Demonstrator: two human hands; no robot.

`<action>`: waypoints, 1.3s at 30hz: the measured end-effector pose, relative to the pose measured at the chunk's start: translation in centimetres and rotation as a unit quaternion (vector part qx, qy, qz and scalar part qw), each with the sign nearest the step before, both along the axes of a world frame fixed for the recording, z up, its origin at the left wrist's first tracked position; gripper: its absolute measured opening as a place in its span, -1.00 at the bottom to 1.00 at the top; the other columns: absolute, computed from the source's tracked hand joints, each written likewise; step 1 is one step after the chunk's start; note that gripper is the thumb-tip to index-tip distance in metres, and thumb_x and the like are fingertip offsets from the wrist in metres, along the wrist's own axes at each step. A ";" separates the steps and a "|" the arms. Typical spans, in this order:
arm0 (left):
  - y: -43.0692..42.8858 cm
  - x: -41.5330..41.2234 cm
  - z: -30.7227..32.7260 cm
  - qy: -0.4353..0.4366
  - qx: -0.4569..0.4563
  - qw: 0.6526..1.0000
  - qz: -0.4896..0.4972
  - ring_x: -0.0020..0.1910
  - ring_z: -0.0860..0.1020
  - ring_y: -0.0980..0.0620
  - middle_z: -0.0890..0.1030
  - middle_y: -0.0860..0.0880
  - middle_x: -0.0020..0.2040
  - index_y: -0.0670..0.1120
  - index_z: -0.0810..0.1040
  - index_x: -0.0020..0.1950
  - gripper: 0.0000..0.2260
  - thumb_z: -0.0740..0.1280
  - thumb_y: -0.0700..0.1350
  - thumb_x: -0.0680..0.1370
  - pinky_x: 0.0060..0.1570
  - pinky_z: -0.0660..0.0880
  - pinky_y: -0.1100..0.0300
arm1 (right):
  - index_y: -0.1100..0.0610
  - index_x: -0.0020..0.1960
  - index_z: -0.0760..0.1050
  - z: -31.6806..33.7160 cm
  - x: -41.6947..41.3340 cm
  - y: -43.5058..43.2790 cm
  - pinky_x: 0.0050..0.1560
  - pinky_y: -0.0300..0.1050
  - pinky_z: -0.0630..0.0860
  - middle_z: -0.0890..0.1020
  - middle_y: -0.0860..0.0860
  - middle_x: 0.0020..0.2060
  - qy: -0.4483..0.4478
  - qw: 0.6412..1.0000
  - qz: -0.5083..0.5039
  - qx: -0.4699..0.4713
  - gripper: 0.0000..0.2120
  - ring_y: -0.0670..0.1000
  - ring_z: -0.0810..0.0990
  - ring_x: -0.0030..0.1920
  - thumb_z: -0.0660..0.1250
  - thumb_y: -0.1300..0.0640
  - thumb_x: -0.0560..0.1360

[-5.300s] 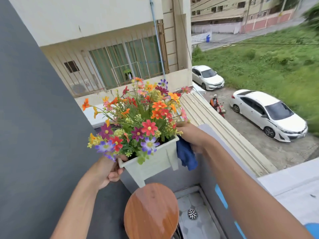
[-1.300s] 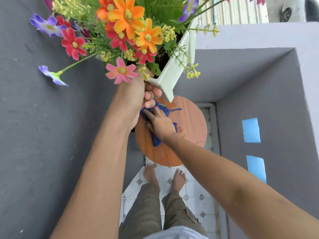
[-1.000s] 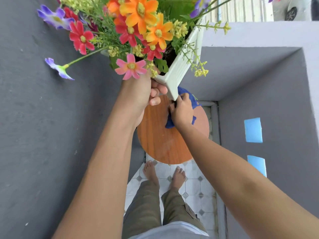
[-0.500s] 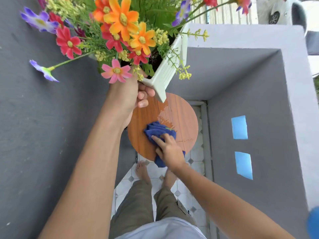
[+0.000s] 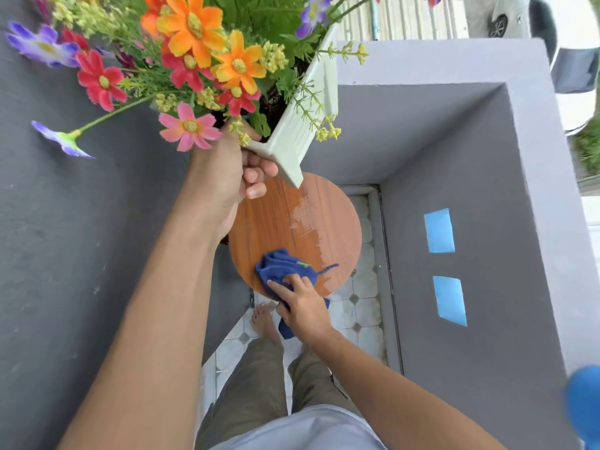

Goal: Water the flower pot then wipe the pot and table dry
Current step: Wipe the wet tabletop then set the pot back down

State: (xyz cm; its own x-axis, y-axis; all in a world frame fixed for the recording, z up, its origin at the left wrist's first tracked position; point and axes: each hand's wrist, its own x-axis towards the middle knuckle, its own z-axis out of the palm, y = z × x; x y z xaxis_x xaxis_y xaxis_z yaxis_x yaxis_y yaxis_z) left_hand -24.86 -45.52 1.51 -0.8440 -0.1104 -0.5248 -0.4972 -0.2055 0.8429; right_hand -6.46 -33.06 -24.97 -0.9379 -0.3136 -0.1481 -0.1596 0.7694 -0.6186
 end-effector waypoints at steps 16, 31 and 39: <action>0.0 0.3 -0.3 -0.003 0.013 1.000 -0.010 -0.54 0.31 0.09 0.52 -0.13 -0.44 -0.11 0.41 -0.24 -0.75 0.04 -0.21 0.59 -0.55 0.20 0.24 | 0.11 0.37 0.52 0.2 -5.6 8.6 -0.14 -0.16 0.38 0.50 0.09 0.11 -0.024 0.973 -0.225 0.047 -0.54 0.11 0.54 0.02 0.37 0.22 0.48; -0.5 0.3 -0.6 -0.002 0.005 1.000 -0.007 -0.53 0.30 0.09 0.53 -0.12 -0.45 -0.10 0.41 -0.26 -0.72 0.02 -0.24 0.58 -0.54 0.19 0.23 | 0.08 0.31 0.55 0.6 -5.0 8.3 0.03 0.00 0.53 0.49 0.07 0.06 -0.052 0.989 -0.140 0.005 -0.58 0.08 0.51 0.07 0.38 0.23 0.46; -0.3 0.2 -0.7 0.000 0.015 1.000 -0.005 -0.53 0.30 0.09 0.53 -0.12 -0.45 -0.11 0.41 -0.25 -0.72 0.01 -0.25 0.58 -0.55 0.20 0.24 | 0.07 0.43 0.46 0.3 -9.9 5.9 -0.03 -0.07 0.49 0.48 0.09 0.16 -0.020 0.985 -0.158 0.061 -0.51 0.13 0.50 0.12 0.35 0.17 0.50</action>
State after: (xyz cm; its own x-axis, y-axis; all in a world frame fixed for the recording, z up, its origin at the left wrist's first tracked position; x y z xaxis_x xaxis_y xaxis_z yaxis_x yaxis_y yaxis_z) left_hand -24.62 -45.86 0.80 -0.8450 -0.0855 -0.5279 -0.4995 -0.2262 0.8362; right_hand -16.34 -27.12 -24.64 -0.9786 0.0157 -0.2052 0.1225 0.8458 -0.5193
